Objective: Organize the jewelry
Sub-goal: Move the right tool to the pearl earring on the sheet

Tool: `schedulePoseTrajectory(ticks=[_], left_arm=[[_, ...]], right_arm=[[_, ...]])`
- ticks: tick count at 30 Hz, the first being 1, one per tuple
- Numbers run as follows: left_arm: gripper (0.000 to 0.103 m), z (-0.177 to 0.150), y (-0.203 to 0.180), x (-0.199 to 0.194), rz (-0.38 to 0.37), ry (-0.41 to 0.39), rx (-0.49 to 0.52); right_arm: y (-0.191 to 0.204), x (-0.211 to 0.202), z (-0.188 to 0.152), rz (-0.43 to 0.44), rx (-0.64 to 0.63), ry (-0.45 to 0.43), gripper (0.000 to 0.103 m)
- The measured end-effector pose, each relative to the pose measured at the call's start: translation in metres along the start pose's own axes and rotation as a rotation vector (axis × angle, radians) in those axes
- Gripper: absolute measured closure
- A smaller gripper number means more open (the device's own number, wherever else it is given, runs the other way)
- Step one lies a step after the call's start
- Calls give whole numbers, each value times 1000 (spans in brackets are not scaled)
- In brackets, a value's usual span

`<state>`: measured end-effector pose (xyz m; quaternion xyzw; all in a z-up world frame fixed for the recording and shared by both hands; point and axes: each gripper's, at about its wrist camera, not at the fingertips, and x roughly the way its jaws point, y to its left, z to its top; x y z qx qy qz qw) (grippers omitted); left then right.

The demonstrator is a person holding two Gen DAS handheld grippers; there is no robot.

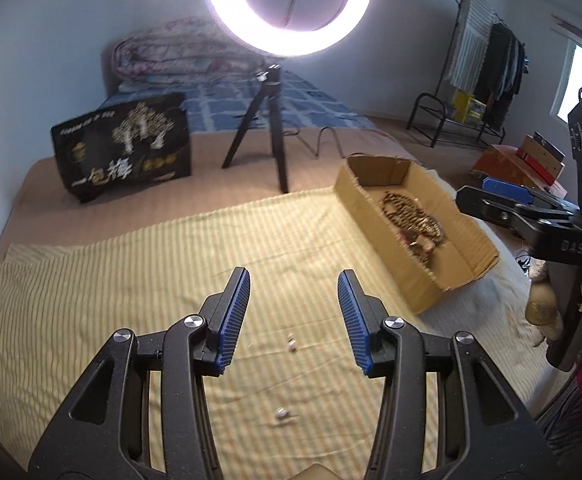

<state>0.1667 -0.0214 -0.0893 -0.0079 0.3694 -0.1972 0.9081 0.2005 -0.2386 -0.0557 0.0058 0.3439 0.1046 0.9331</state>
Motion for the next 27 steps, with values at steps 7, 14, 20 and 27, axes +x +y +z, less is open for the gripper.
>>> schedulePoseTrajectory(ticks=[7,14,20,27], left_arm=[[56,-30,18,-1,2,45,-25],[57,-65,23,-2,-30,95,-53],[66,-85,14,5,-44,129,-25],[70,-94,8,16,-62,157,-11]], right_arm=[[21,15,-7,46,-35,39,6],[42,36,-20,120,-47,119,19],[58,59,-32,195,-34,203,35],[85,90,-53,246,-77,305,55]])
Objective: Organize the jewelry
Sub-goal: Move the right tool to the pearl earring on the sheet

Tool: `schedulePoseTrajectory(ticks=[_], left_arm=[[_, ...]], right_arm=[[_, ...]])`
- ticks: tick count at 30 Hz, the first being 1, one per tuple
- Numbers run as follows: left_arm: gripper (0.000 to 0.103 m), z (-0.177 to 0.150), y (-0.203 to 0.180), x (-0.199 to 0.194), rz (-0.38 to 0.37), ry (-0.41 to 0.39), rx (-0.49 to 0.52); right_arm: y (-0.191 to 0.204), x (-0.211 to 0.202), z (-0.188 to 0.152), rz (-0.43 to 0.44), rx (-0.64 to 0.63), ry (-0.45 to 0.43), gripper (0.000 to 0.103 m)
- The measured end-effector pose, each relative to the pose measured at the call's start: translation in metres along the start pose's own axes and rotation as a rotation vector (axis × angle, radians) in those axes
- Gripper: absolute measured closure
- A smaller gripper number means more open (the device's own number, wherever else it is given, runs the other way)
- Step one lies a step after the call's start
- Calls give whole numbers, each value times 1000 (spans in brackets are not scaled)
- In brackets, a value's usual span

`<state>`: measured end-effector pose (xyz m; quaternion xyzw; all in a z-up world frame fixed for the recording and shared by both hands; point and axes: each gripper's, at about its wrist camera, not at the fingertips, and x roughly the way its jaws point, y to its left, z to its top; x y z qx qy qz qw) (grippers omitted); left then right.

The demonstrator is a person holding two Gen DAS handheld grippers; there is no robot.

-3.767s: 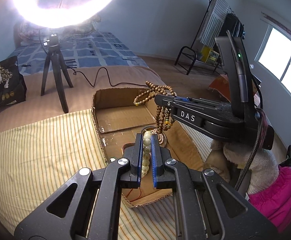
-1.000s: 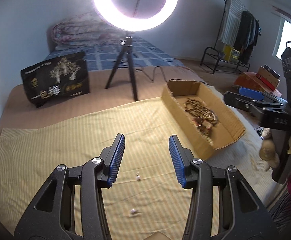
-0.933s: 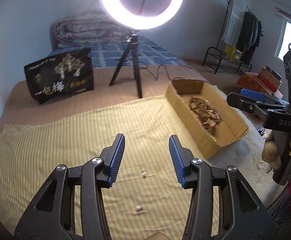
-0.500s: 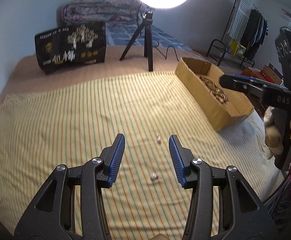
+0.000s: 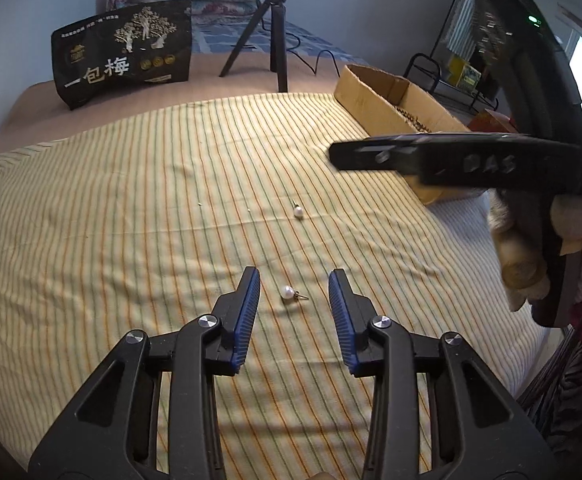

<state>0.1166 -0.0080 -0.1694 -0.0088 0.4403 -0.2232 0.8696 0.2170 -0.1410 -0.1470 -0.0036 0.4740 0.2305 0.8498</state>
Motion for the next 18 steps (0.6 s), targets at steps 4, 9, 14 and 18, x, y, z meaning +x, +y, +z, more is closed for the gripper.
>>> schedulePoseTrajectory(ticks=[4,9,14,18], left_arm=[[73,-2,0,7,3,9,7],[74,-4,1,13,-4,16,6],[79,-6,1,19,-8,31,18],[79,-6,2,22,-11,37,18]], right_arm=[[6,17,-5,12,-17,42,61],[8,33,-11,17,-35,80,67],[14,40,-12,6,-76,95,69],[18,47,-14,9,-97,109,71]])
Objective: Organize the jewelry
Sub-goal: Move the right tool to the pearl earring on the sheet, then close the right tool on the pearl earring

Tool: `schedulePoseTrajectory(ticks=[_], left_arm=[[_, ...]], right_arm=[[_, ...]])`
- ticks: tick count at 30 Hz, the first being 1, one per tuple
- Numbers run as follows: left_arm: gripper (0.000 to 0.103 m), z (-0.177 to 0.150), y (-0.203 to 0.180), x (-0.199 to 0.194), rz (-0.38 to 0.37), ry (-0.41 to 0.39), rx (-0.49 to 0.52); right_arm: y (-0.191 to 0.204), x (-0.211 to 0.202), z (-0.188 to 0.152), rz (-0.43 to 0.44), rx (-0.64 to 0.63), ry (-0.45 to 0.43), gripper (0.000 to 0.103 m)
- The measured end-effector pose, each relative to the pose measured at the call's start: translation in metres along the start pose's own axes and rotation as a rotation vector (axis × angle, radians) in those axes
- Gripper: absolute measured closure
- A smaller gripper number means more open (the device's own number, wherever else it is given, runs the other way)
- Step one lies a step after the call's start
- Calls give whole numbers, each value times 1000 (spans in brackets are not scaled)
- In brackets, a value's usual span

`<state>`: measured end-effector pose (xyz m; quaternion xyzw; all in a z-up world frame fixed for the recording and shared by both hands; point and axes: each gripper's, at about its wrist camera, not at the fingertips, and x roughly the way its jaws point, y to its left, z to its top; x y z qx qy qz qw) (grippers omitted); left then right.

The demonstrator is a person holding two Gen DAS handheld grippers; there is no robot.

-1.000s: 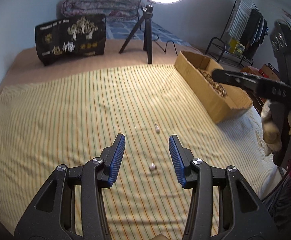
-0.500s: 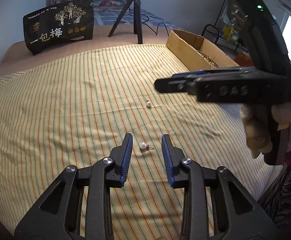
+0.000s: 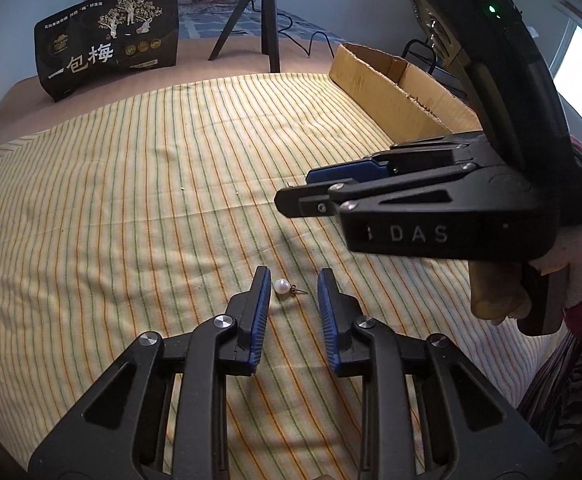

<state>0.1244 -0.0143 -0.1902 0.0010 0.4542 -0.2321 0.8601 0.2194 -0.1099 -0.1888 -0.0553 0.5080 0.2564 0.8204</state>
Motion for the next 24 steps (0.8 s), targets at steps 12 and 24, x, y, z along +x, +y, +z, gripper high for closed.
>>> schedulePoseTrajectory(ticks=[12,24], left_arm=[[85,0,5,9,12,23,-2],[94,1,8,14,27,22,-6]], right_arm=[[1,13,-1,-34,-48,19,80],[1,13,-3,-88,-72,13,97]])
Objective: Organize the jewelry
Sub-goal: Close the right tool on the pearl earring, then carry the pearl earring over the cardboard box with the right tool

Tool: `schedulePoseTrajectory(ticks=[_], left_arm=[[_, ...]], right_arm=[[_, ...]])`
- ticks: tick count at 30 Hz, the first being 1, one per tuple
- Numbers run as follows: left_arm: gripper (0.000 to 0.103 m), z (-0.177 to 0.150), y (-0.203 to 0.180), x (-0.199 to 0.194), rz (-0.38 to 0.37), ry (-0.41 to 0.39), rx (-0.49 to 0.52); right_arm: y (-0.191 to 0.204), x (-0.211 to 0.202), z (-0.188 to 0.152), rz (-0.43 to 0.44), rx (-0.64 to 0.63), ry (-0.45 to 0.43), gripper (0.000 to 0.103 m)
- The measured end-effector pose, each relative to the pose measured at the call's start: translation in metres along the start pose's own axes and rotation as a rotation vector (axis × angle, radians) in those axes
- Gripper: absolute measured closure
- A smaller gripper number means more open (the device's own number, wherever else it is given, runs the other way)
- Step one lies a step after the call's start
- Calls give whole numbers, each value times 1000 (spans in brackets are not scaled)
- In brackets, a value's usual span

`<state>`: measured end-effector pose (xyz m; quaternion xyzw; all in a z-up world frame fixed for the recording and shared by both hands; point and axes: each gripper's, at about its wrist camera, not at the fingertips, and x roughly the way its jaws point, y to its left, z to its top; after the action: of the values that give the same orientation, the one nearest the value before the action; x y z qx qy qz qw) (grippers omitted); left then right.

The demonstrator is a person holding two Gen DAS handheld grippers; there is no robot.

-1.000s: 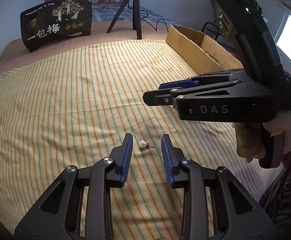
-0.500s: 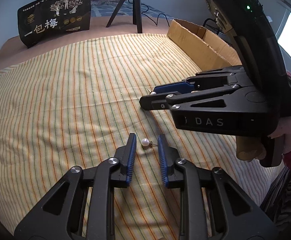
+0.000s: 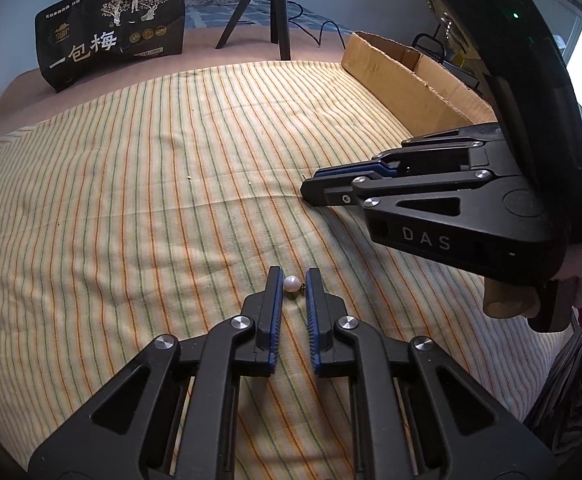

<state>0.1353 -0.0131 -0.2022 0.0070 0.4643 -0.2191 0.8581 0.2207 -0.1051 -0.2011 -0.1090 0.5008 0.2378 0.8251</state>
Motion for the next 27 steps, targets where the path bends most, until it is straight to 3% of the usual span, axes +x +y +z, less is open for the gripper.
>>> schedulePoseTrajectory(ticks=[12,27], left_arm=[[94,5,5,-16,12,-40,-38],[94,23,-7,-55,23,-147,-33]], right_arm=[[5,-21,5,-23,-15,-45,97],[-1,-87,16,-56,-1,-189,97]])
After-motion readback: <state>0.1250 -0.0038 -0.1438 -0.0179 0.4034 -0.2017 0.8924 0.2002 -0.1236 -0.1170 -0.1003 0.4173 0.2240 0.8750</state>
